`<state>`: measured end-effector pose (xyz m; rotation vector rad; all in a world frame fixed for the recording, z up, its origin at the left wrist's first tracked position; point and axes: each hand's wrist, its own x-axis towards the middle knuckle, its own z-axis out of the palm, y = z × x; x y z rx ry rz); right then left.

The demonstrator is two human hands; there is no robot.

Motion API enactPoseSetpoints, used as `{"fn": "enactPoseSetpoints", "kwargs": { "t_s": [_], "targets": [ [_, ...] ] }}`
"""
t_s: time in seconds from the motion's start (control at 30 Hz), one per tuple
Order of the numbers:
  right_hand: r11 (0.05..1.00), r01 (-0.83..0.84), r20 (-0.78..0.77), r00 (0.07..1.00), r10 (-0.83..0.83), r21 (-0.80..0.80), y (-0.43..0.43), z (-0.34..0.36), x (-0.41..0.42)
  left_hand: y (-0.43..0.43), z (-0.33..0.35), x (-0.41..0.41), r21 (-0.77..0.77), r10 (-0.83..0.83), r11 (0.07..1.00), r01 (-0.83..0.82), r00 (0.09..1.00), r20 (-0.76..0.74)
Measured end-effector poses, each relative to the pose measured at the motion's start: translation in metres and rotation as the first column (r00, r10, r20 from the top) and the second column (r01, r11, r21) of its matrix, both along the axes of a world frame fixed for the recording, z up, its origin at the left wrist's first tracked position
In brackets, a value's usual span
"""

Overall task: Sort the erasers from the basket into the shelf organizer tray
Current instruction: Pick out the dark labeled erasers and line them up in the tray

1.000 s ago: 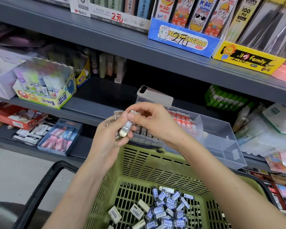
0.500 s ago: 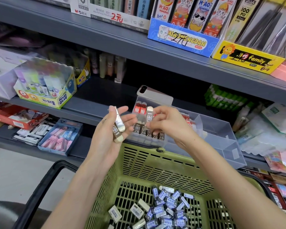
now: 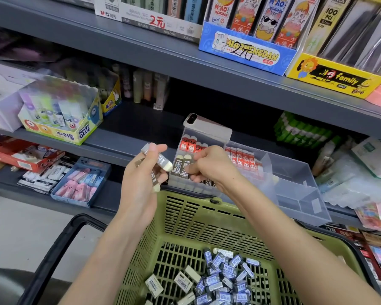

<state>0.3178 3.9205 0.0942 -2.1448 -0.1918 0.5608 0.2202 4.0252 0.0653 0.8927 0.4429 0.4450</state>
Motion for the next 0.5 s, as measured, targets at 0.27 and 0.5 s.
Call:
{"fn": "enactPoseSetpoints", "kwargs": {
  "t_s": [0.27, 0.5],
  "targets": [
    [0.952, -0.176, 0.264, 0.934, 0.242, -0.250, -0.009, -0.002, 0.003, 0.000, -0.001, 0.000, 0.084, -0.019, 0.996, 0.017, 0.999, 0.028],
    [0.927, -0.325, 0.290, 0.920, 0.264, 0.185, -0.015, 0.016, -0.033, -0.003, 0.000, -0.002, 0.190, -0.041, 0.981, 0.034, 0.999, 0.032]
  ]
}}
